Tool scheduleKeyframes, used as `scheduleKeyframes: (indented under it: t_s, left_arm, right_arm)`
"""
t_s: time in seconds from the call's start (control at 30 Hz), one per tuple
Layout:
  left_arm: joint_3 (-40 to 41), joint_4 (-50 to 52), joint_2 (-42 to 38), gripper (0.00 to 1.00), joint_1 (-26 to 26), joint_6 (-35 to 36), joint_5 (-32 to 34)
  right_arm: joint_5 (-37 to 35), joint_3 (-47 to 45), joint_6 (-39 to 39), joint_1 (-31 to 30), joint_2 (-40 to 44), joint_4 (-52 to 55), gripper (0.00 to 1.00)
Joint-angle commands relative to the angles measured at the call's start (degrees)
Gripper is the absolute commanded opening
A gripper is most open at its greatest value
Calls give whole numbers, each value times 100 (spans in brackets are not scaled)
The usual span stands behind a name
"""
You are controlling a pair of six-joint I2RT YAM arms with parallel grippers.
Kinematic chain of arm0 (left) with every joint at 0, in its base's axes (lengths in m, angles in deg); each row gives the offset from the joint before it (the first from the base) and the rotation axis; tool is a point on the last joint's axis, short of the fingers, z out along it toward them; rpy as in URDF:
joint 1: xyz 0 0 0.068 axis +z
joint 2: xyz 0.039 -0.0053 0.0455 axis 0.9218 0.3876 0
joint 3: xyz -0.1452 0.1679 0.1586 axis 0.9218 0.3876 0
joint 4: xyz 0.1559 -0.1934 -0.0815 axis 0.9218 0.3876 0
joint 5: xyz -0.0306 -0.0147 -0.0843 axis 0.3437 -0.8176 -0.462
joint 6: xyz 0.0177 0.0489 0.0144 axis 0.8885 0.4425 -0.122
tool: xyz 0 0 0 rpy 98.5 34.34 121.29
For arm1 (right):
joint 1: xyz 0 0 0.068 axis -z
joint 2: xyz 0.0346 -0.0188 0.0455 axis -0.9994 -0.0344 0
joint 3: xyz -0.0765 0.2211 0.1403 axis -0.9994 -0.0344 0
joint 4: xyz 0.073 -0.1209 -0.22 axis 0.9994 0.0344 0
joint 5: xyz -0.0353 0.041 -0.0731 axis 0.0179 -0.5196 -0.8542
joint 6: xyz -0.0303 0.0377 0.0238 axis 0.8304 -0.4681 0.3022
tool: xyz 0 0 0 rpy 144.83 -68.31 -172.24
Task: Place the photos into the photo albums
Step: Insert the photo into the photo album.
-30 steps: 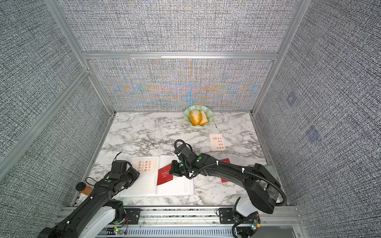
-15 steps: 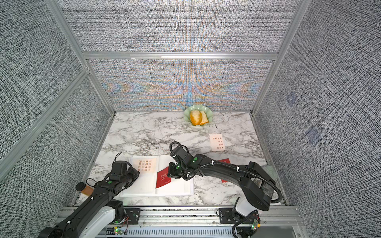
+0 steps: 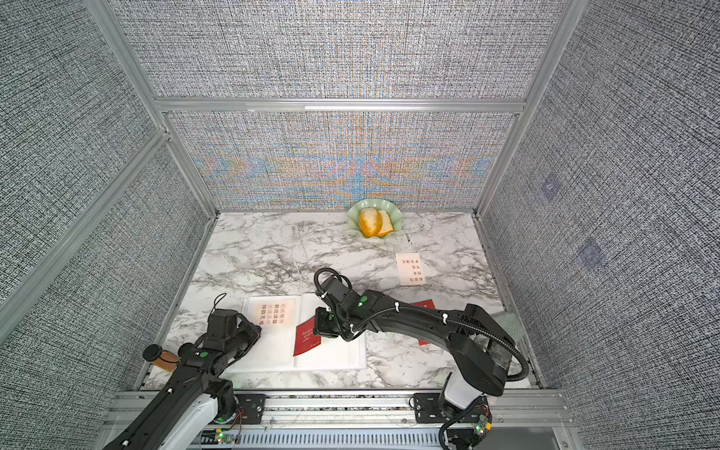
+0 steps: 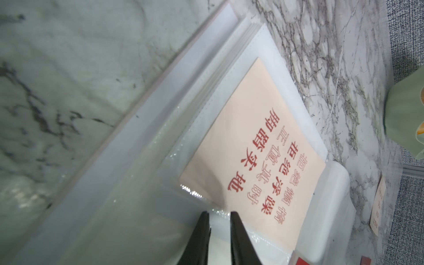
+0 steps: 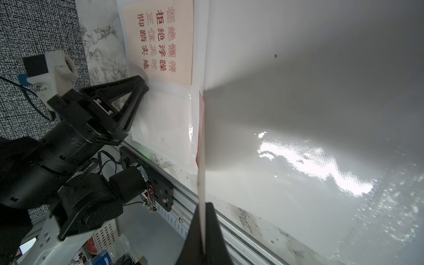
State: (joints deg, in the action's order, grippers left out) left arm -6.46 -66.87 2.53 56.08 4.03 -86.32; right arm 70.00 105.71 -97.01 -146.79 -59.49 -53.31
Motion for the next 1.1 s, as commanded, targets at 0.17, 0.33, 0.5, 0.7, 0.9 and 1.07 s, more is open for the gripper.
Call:
scheduleKeyframes:
  t_s: [0.17, 0.33, 0.5, 0.7, 0.9, 1.07]
  left_arm:
    - [15, 145, -122, 21, 4, 104, 131]
    - [63, 141, -240, 21, 4, 138, 174]
    - [80, 188, -457, 21, 4, 226, 236]
    - [76, 245, -584, 21, 4, 267, 256]
    - [37, 248, -597, 21, 4, 284, 221]
    - [7, 222, -633, 21, 4, 328, 223]
  right_arm:
    - [-251, 229, 28, -98, -102, 418, 0]
    - [-322, 416, 87, -166, -173, 626, 0]
    - [-406, 572, 120, -223, -225, 844, 0]
    - [-420, 684, 107, -305, -339, 915, 0]
    - [-578, 940, 138, -394, -447, 1182, 0]
    - [-756, 1109, 142, -470, -479, 1429, 0]
